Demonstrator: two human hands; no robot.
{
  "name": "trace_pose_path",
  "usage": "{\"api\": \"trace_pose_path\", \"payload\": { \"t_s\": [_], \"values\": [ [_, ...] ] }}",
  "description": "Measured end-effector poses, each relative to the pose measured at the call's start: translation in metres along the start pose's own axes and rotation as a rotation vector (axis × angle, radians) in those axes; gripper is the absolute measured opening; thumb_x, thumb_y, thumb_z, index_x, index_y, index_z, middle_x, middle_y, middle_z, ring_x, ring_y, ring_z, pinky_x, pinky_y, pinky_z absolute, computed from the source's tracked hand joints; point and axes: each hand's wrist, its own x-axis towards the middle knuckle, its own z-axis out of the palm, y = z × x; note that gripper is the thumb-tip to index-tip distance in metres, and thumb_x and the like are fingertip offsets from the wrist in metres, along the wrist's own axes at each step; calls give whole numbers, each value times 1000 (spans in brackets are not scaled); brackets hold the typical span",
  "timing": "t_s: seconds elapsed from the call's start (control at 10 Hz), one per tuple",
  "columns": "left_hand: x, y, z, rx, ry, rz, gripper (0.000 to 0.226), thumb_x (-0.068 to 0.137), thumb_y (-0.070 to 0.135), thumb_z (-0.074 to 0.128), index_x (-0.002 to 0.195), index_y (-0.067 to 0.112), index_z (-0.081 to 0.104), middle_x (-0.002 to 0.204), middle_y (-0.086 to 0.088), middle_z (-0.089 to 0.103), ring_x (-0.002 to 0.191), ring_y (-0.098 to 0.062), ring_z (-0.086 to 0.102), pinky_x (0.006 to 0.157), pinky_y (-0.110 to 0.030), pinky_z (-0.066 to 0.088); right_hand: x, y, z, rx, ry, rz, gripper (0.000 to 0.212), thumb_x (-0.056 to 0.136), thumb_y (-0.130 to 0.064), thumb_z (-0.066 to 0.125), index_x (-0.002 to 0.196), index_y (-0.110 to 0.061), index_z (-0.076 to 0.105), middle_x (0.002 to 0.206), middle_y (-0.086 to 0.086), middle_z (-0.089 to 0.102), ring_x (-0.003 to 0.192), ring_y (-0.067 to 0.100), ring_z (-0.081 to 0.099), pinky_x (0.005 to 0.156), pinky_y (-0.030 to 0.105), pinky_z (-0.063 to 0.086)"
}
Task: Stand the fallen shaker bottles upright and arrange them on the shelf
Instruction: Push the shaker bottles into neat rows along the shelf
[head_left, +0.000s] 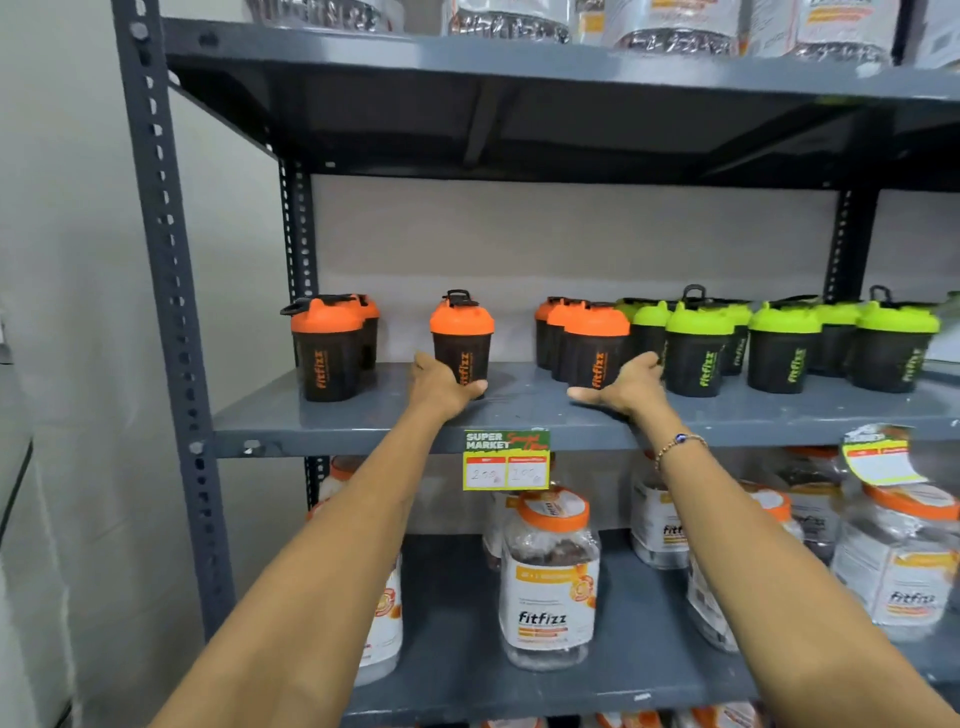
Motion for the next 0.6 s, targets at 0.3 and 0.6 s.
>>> {"api": "trace_pose_path", "payload": {
  "t_s": [0.3, 0.6],
  "values": [
    [5, 4, 17, 233, 86, -111, 65, 83, 35, 70, 129, 3, 37, 130, -18, 55, 121, -36, 52, 93, -43, 44, 19, 2, 11, -53, -10, -30, 98, 73, -46, 77, 139, 3, 23, 145, 22, 42, 135, 39, 41, 108, 47, 34],
    [-14, 9, 10, 308, 150, -91, 49, 93, 28, 57, 129, 0, 40, 130, -22, 54, 120, -38, 51, 93, -44, 44, 6, 1, 8, -48, 60, -78, 86, 78, -43, 74, 137, 2, 29, 142, 23, 42, 133, 38, 40, 106, 47, 36]
  ]
}}
